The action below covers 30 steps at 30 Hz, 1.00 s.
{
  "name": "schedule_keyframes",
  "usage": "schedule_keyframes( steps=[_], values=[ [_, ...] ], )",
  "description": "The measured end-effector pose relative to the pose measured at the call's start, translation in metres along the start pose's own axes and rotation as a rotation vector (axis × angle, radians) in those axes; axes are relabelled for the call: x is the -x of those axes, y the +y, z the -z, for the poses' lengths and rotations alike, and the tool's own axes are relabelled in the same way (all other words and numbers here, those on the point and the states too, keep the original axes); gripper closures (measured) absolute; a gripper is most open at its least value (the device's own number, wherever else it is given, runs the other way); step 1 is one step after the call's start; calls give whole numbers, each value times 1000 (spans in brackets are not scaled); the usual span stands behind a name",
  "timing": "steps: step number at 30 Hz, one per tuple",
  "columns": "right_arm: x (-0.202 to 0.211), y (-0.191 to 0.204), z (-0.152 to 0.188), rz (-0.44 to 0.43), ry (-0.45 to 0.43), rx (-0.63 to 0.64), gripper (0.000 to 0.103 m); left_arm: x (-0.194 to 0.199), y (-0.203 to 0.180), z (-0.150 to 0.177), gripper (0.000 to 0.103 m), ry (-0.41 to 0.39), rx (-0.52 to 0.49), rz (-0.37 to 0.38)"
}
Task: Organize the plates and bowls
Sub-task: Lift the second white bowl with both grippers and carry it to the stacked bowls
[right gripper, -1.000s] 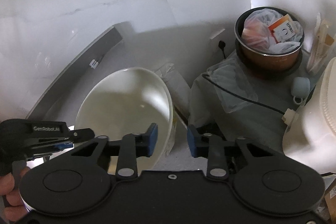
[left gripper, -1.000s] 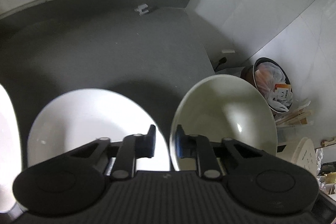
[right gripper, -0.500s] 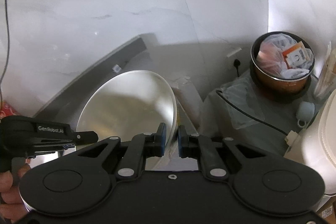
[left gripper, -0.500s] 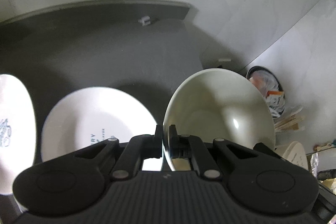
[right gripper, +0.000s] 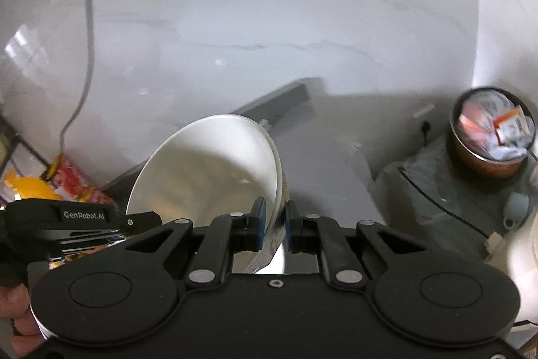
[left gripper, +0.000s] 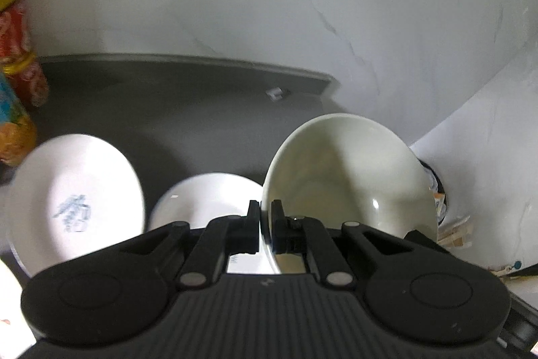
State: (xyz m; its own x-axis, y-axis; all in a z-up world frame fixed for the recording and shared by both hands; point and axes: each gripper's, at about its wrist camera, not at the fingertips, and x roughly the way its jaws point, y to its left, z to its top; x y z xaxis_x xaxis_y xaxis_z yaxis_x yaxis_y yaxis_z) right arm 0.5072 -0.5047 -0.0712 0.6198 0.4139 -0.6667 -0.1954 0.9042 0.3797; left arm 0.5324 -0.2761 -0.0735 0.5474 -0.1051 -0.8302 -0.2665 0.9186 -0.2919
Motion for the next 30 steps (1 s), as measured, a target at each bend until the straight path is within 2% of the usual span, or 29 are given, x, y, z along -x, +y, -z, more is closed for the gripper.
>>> schedule_keyframes(
  steps=[6, 14, 21, 30],
  values=[
    [14, 40, 13, -32, -15, 32, 91, 37, 33, 2, 99, -46, 23, 3],
    [36, 82, 50, -36, -16, 65, 91, 77, 79, 23, 99, -66, 43, 14],
    [51, 100, 79, -19, 1, 83, 91, 99, 108, 54, 99, -42, 57, 25],
    [63, 115, 119, 14, 38, 88, 91, 100, 134, 88, 99, 16, 69, 25]
  ],
)
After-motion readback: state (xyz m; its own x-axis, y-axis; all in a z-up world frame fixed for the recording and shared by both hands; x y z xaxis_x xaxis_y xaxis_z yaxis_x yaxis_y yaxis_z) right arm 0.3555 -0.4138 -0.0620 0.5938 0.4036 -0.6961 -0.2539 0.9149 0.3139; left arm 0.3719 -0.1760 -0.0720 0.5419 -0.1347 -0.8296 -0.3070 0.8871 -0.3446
